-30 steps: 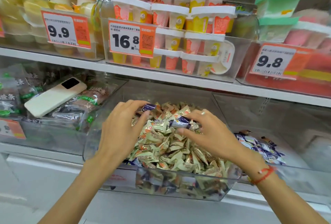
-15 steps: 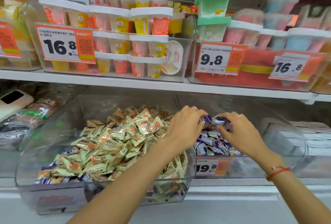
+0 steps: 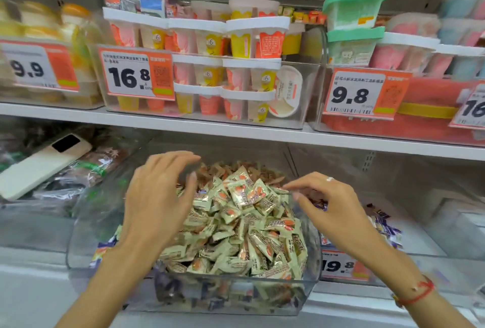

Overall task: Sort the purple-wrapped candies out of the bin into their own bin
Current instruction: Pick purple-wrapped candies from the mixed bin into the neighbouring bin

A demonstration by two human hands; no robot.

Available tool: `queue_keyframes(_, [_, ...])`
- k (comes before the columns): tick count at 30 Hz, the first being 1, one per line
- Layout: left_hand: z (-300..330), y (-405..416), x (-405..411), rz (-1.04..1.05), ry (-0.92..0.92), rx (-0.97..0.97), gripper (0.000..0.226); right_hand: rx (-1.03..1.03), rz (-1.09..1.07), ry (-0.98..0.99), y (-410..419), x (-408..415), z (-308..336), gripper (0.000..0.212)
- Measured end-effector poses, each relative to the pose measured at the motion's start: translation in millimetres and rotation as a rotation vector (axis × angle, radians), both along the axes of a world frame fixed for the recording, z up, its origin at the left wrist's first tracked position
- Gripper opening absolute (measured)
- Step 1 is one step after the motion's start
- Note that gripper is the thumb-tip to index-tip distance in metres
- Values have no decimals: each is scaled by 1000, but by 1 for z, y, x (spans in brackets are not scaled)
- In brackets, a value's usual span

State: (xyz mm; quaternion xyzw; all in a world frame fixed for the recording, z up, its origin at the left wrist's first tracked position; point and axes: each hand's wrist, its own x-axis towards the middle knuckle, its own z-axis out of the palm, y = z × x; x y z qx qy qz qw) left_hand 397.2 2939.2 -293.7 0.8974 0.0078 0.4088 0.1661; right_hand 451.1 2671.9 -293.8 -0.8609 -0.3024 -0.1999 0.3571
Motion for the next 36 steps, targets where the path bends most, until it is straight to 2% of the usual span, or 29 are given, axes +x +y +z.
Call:
queue_keyframes(3, [-4, 47, -10, 186, -16, -10, 28, -45, 100, -5, 52, 0, 12, 19])
queue_keyframes(6, [-16, 81, -17, 308, 108, -41, 33, -207, 160, -10, 104, 9, 21, 19])
queue_keyframes(10, [-27, 92, -26, 303, 303, -119, 43, -475, 234, 46, 162, 36, 16, 25])
queue_keyframes(16, [-31, 97, -35, 297, 259, -209, 42, -644, 296, 180, 236, 67, -6, 28])
queue_keyframes(19, [-33, 99, -33, 255, 244, -238, 40, -866, 406, 297, 271, 70, -27, 53])
queue_keyframes(21, [-34, 99, -33, 253, 236, -251, 40, -991, 422, 267, 282, 70, -40, 60])
queue_keyframes(26, [-36, 95, -34, 278, 208, -238, 39, -1006, 311, 257, 294, 73, -50, 44])
queue_keyframes(30, [-33, 95, -35, 262, 204, -251, 39, -933, 389, 95, 291, 70, -36, 19])
queue_keyframes(36, [-35, 97, -33, 283, 214, -210, 39, -747, 548, 306, 231, 60, -5, 25])
